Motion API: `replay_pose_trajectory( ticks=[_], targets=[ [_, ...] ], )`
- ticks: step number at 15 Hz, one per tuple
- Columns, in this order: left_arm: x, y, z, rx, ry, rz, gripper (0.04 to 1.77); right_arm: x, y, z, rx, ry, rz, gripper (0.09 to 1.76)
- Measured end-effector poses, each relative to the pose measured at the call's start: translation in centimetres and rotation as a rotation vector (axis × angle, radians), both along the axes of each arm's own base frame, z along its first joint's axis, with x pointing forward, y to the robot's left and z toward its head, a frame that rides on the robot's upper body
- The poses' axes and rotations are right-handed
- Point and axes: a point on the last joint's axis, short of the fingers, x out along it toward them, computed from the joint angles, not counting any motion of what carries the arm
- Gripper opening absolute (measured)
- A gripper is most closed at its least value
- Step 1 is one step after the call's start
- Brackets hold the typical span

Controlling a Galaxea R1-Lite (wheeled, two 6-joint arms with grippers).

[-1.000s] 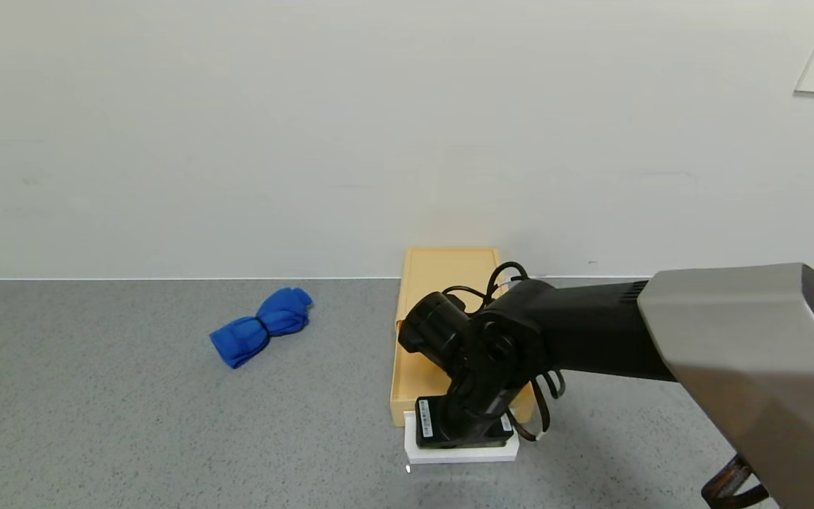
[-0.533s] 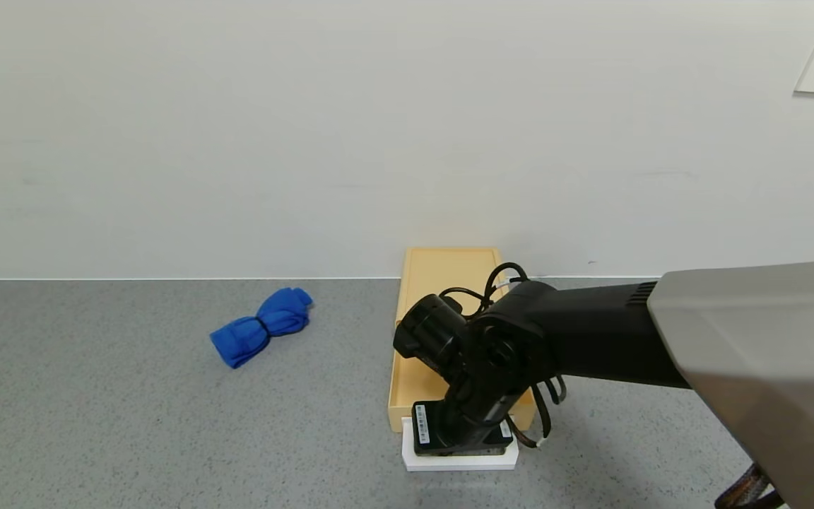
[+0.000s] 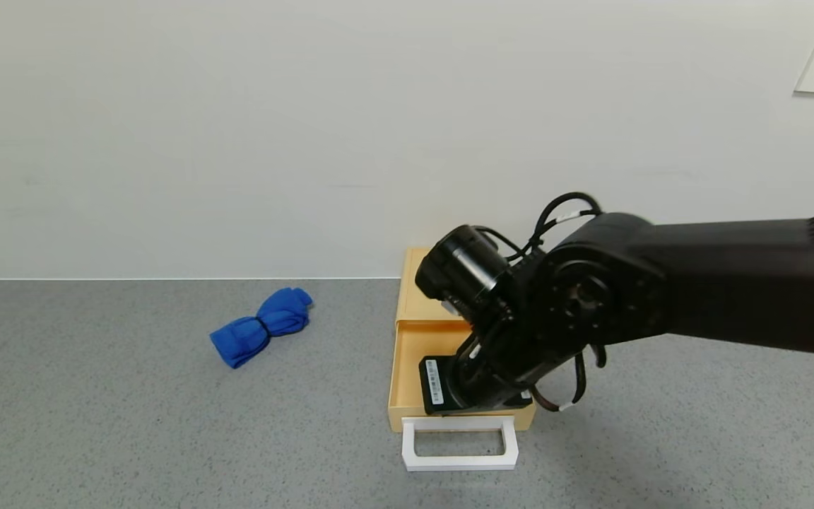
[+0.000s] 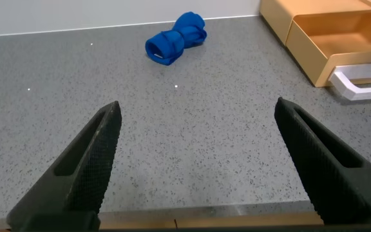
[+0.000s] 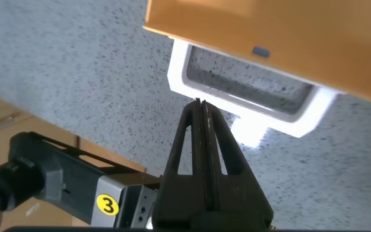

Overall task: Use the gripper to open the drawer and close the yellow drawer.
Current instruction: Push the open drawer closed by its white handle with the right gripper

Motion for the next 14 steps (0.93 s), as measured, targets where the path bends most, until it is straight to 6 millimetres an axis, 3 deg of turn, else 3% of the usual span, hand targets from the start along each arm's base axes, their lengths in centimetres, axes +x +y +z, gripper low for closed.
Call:
replay_pose_trajectory(
  ticks=[3,6,11,14],
  targets=[
    [0.0,0.0,0.0,0.0,0.0,0.0,1.72,-0.4,-3.4,4.6,0.065,-0.112,0.078,0.12],
    [0.0,0.0,0.0,0.0,0.0,0.0,1.72,0.5,-8.6,7.7,0.186,-0.192,0.166,0.12],
    [0.0,0.0,0.0,0.0,0.0,0.0,1.72,1.6,-15.9,8.0,0.328,-0.366,0.173,0.11],
    [0.0,0.0,0.0,0.0,0.0,0.001,1.72,1.3,-18.3,6.9,0.357,-0.459,0.139,0.12]
  ],
)
